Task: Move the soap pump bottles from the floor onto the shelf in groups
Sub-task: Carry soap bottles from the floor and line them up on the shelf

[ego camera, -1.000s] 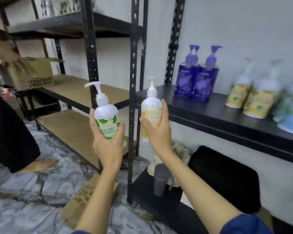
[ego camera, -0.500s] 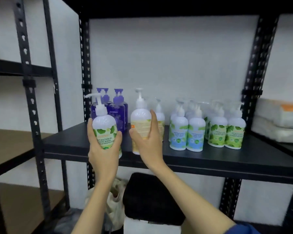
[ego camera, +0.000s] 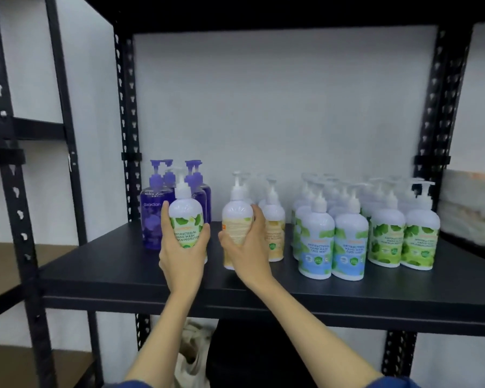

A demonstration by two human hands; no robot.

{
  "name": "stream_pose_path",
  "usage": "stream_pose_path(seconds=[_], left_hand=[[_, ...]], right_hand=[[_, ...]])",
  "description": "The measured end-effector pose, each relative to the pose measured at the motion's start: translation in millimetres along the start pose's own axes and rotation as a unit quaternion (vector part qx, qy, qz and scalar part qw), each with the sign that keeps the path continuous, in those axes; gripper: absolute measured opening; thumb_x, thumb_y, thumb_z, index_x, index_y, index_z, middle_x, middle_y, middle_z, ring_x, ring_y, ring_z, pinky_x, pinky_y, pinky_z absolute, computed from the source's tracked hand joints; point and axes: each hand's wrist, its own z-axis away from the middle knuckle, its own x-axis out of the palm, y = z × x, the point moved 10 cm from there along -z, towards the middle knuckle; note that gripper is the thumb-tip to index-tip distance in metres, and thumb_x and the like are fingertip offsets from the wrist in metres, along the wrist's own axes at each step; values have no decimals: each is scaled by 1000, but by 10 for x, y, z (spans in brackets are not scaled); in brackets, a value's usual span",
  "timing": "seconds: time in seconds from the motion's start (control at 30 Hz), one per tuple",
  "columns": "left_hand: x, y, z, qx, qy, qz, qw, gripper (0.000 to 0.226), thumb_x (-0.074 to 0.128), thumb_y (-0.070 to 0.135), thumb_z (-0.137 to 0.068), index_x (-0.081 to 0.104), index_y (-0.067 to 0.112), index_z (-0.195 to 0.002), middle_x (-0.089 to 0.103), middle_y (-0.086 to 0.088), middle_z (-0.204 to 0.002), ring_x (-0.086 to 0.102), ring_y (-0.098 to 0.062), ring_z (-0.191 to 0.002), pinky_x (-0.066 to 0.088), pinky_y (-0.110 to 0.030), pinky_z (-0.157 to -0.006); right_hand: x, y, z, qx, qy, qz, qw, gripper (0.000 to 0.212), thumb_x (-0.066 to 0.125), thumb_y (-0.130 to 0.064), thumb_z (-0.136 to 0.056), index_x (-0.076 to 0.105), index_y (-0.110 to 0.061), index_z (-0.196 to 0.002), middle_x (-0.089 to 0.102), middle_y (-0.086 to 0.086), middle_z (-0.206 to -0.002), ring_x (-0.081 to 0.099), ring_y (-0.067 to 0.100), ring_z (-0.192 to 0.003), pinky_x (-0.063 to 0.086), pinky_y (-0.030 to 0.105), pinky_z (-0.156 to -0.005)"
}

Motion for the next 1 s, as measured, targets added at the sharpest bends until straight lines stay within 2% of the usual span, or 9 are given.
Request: stream_pose_path(seconds=[0.07, 0.2, 0.33, 0.4, 0.6, 0.7, 0.8, 0.9, 1.0], left_hand=[[9, -18, -3, 0, -2, 4, 1000, 84, 70, 38, -80, 18, 45, -145, 56, 4, -130, 54, -18, -110, 37, -29, -84], [28, -11, 10, 14, -11, -10, 1000, 86, 70, 39, -79, 16, 47, -145, 53, 3, -134, 52, -20, -113, 36, -29, -85], [33, -6, 23, 18, -12, -23, 1000, 87, 71, 39, -79, 16, 44, -147, 53, 1, -132, 54, -20, -111, 36, -28, -82], [31, -7, 19, 19, -10, -26, 999, 86, 70, 38, -80, 16, 42, -147, 54, 0, -131, 54, -20, -111, 36, -28, -81], [26, -9, 9, 26, -7, -30, 999, 86, 70, 38, -81, 16, 38, -148, 54, -3, -127, 55, -23, -107, 38, -30, -80], [28, 9, 20, 30, -8, -35, 999, 86, 70, 38, -81, 17, 36, -149, 52, -3, -129, 54, -24, -110, 37, -30, -81], [27, 19, 32, 34, -8, -41, 999, 85, 69, 38, -81, 17, 35, -149, 53, -4, -127, 54, -24, -109, 37, -29, -80], [20, 12, 31, 31, -4, -41, 999, 85, 69, 38, -81, 17, 36, -149, 53, -4, -126, 54, -24, -108, 37, -29, -79], [17, 6, 30, 26, -1, -39, 999, 85, 69, 38, -81, 17, 36, -149, 52, -3, -126, 54, -24, -107, 38, -31, -79]], right_hand=[[61, 9, -64, -12, -17, 27, 999, 76, 67, -25, -82, 19, -22, -140, 36, -3, -131, 43, 13, -115, 39, 28, -96], [102, 97, -133, -5, -28, 68, 997, 73, 69, -23, -82, 21, -17, -136, 35, -1, -121, 42, 17, -111, 35, 27, -90], [92, 186, -173, 21, -9, 72, 997, 82, 69, -23, -83, 14, -9, -142, 32, 11, -139, 38, 21, -123, 34, 37, -105], [101, 187, -172, 26, -6, 77, 997, 83, 70, -24, -82, 13, -8, -141, 31, 12, -141, 39, 26, -126, 34, 44, -107], [5, 169, -151, 22, 20, 91, 995, 82, 72, -23, -80, 19, -7, -141, 34, 8, -139, 41, 22, -124, 37, 35, -103], [-82, 105, -118, 1, 64, 138, 988, 81, 76, -36, -76, 31, -8, -137, 43, 7, -131, 45, 21, -119, 42, 31, -95], [-126, 24, -90, -21, 88, 204, 975, 85, 76, -46, -72, 33, -9, -136, 42, 9, -126, 41, 21, -116, 35, 25, -86], [-139, 14, -88, -25, 94, 204, 974, 83, 80, -37, -72, 33, -7, -133, 41, 10, -126, 42, 22, -115, 35, 23, -88], [-155, 83, -116, -3, 91, 161, 983, 76, 79, -30, -73, 36, -7, -130, 46, 10, -126, 47, 23, -115, 43, 31, -94]])
